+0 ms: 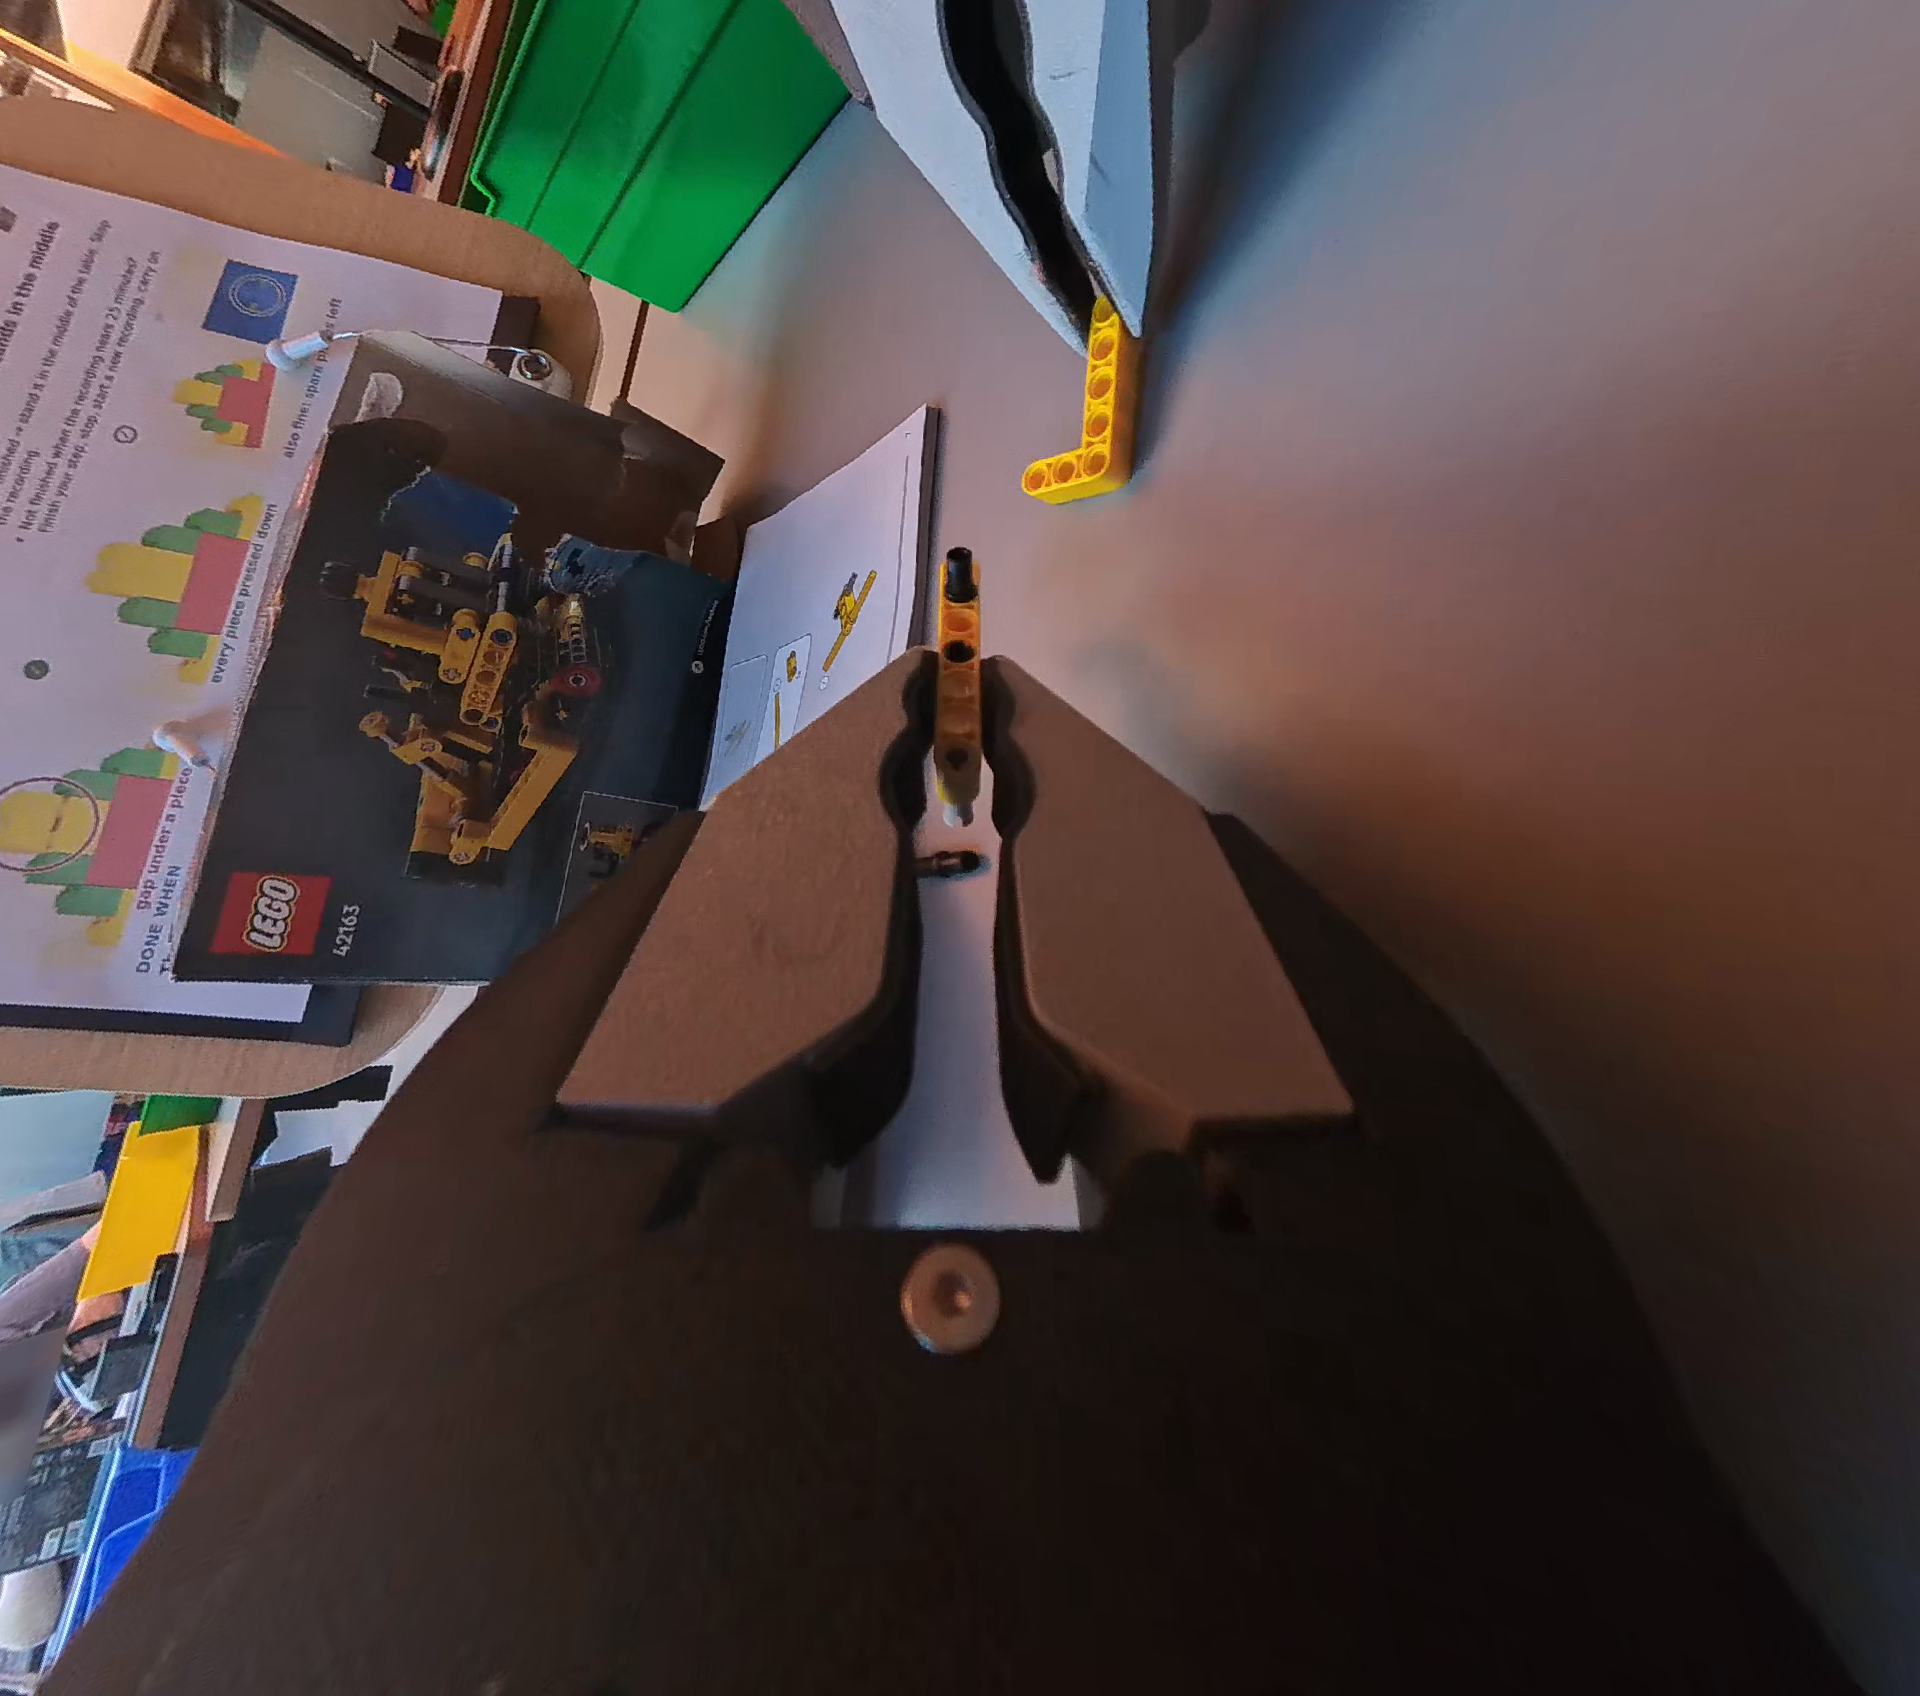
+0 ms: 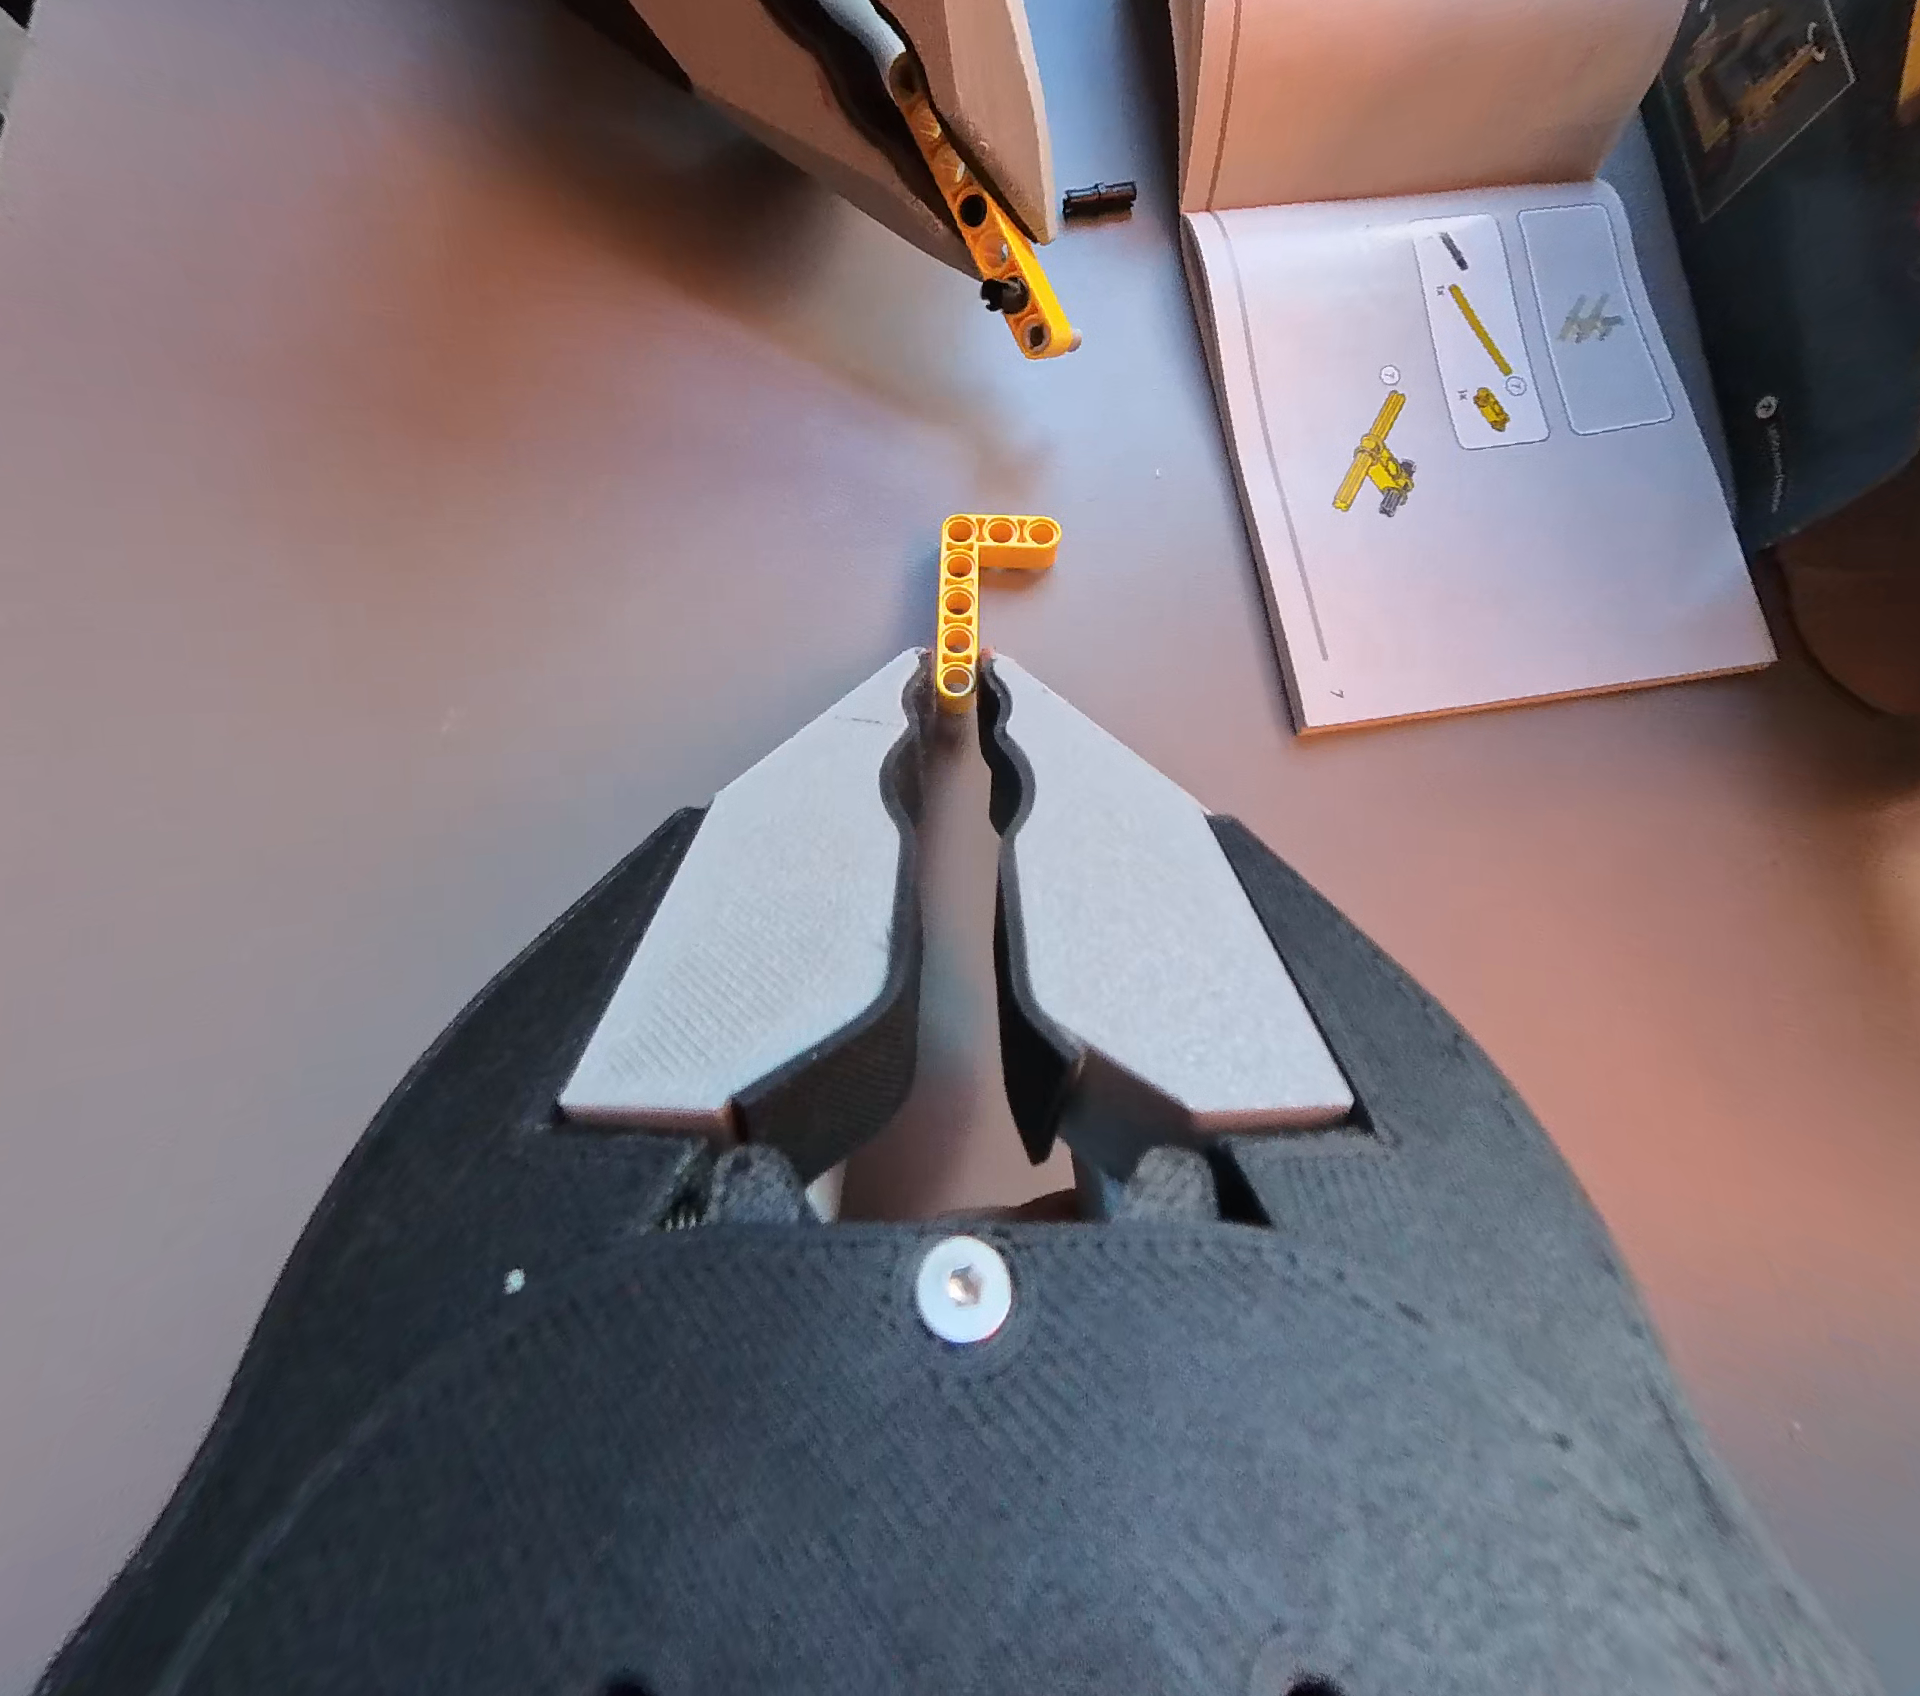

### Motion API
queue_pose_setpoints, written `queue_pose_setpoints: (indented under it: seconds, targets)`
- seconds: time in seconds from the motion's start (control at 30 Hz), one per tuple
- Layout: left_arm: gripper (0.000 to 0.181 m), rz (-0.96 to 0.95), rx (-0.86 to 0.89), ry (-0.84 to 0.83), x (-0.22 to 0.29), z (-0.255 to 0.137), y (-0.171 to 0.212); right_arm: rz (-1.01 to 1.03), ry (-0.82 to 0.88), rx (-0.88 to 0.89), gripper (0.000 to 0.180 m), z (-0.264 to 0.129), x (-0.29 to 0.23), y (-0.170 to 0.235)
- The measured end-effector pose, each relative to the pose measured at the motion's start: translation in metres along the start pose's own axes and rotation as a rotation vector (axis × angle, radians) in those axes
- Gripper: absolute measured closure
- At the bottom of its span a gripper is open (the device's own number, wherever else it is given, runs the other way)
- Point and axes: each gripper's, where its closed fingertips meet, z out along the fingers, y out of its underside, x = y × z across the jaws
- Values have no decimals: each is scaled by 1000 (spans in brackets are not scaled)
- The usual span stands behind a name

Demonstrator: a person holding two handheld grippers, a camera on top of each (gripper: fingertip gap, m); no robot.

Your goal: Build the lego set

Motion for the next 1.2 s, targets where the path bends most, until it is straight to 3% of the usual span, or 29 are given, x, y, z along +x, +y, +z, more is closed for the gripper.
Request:
queue_pose_setpoints:
  seconds: [0.77,1.2]
  targets:
    - [175,37,-8,-15,1,0,0,67,-35,98,175,-15,-3,-21]
    - [175,320,-158,-126,-1,6,11,174,-38,-11,175,0,-7,-16]
